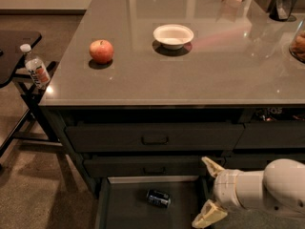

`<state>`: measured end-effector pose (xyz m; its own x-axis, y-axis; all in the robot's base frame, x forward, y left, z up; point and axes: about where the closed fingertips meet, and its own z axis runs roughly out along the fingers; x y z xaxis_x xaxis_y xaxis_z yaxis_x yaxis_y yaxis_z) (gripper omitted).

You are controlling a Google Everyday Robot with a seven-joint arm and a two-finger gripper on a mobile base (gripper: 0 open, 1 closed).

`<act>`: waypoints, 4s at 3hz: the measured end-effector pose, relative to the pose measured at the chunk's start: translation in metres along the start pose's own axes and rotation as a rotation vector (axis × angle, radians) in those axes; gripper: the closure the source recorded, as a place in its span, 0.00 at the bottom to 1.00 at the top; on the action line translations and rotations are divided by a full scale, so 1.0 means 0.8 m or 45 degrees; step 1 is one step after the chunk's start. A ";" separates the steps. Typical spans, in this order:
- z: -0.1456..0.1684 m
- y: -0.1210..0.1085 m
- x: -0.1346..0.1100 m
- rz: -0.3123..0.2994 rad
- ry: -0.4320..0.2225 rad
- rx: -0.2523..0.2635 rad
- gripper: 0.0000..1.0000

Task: Pick pepsi can from bottom drawer and place on counter

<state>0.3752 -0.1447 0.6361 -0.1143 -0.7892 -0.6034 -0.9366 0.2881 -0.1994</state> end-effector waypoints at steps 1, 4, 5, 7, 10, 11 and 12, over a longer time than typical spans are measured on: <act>0.057 0.019 0.038 -0.019 -0.084 -0.064 0.00; 0.135 0.044 0.088 0.040 -0.145 -0.153 0.00; 0.163 0.043 0.089 0.034 -0.153 -0.169 0.00; 0.284 0.008 0.144 0.048 -0.244 -0.188 0.00; 0.409 0.013 0.189 -0.009 -0.375 -0.348 0.00; 0.420 0.017 0.187 -0.004 -0.393 -0.352 0.00; 0.450 0.016 0.193 0.010 -0.434 -0.308 0.00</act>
Offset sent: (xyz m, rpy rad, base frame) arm 0.0098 0.0079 -0.1929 0.1497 0.0898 0.0833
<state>0.4647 -0.0678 0.2624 -0.0436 -0.5514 -0.8331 -0.9916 0.1253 -0.0311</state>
